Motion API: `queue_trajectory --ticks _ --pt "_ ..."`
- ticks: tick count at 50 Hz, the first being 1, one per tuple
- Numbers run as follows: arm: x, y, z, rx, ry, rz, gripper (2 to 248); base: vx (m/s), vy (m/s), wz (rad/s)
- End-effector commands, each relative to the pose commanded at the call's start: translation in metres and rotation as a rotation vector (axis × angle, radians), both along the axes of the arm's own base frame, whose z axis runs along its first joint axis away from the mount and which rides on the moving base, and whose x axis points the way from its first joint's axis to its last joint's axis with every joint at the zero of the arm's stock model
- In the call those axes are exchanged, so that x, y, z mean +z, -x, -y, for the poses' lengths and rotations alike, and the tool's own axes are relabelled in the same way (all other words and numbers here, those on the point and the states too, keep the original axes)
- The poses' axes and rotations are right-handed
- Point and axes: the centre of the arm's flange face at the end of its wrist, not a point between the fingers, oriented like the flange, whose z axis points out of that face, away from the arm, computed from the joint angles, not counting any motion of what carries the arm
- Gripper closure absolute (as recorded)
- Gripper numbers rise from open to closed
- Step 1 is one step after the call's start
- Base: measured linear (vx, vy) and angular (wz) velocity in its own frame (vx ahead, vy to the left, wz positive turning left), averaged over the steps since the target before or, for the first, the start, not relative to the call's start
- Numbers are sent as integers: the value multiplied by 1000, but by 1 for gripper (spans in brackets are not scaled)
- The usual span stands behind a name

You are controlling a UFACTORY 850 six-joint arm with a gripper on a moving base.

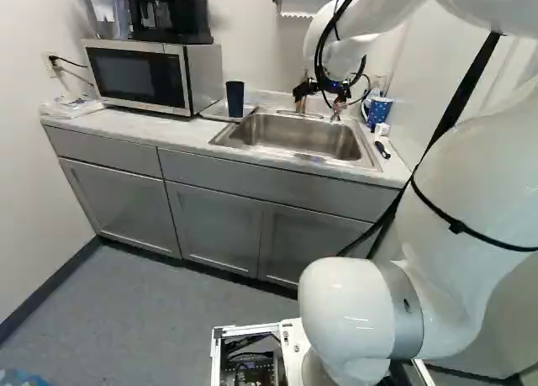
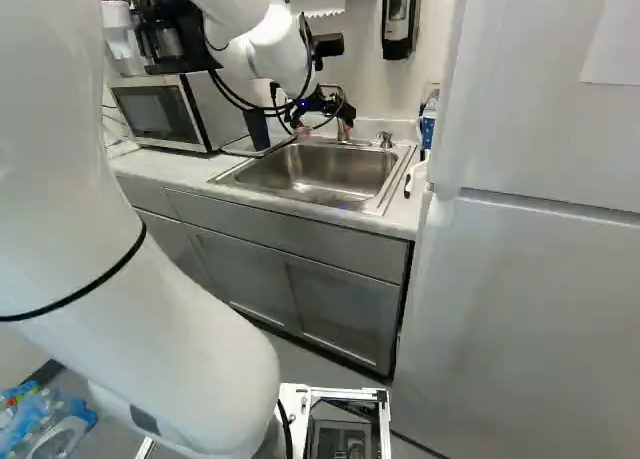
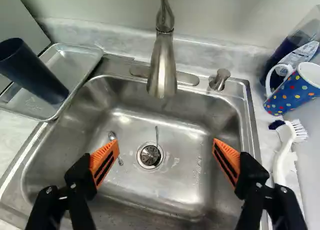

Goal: Rinse the cup and place it in the tray

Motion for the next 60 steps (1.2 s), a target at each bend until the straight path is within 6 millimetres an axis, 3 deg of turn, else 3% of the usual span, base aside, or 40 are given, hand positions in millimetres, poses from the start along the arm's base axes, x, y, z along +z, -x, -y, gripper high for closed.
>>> queue_trajectory --ticks 34,60 --pt "0 0 0 0 0 0 3 -2 0 1" --pt "0 0 0 0 0 0 3 -20 64 9"
